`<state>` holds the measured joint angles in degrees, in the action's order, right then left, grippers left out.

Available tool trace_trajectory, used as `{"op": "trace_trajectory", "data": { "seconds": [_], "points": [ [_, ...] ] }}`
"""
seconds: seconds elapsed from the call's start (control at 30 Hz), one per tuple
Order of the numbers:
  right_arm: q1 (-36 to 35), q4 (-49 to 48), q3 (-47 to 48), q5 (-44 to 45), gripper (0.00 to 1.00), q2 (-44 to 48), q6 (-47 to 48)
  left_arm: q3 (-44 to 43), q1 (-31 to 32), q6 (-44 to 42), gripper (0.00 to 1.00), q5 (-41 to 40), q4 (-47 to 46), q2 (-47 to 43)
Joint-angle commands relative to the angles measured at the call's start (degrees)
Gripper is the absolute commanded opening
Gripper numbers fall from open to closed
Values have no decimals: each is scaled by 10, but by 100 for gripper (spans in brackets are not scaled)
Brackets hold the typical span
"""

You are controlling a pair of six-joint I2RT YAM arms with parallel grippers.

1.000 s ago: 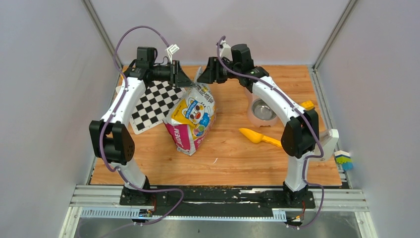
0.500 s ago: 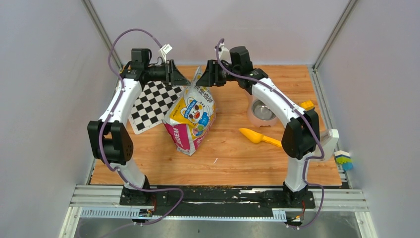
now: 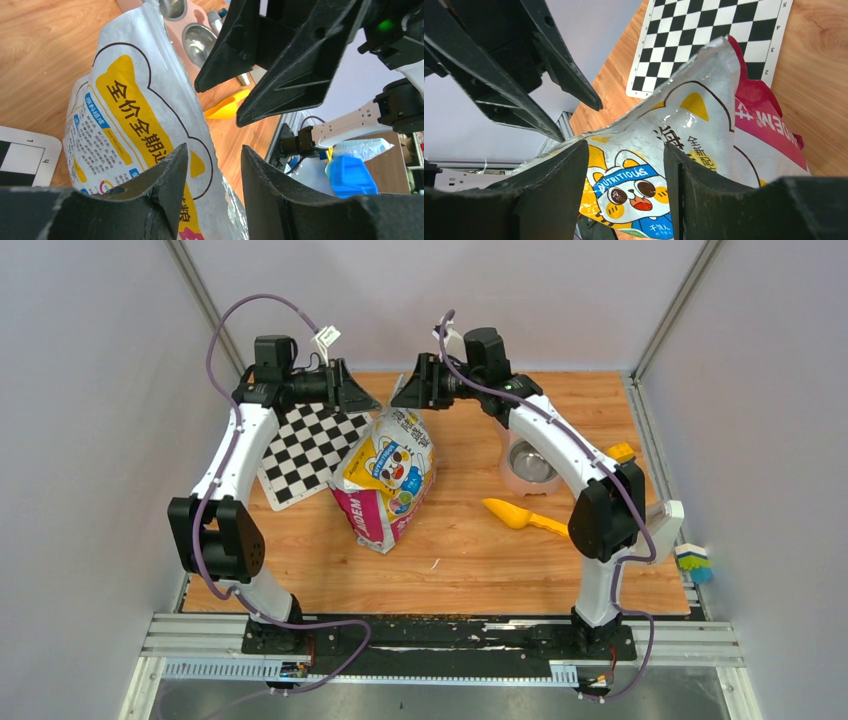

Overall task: Serve the pet food
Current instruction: Open the pet food bag at the center of the board.

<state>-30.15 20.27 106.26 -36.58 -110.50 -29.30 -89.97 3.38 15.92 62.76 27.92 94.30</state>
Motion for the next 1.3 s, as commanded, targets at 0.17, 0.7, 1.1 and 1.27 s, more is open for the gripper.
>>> {"op": "trace_trajectory", "data": {
  "seconds": [0.17,0.7,1.1,1.27],
  "points": [
    [-5,-20,48,11,57,-15,-21,1,-1,-21,50,-16,7,5],
    [-7,-6,46,41,53,-15,-16,13,8,-31,46,-31,8,18],
    [-9,-7,39,39,50,-20,-13,15,11,-27,46,-29,4,15],
    [-9,-8,32,29,43,-19,-4,15,11,-26,47,-27,3,14]
  ]
}}
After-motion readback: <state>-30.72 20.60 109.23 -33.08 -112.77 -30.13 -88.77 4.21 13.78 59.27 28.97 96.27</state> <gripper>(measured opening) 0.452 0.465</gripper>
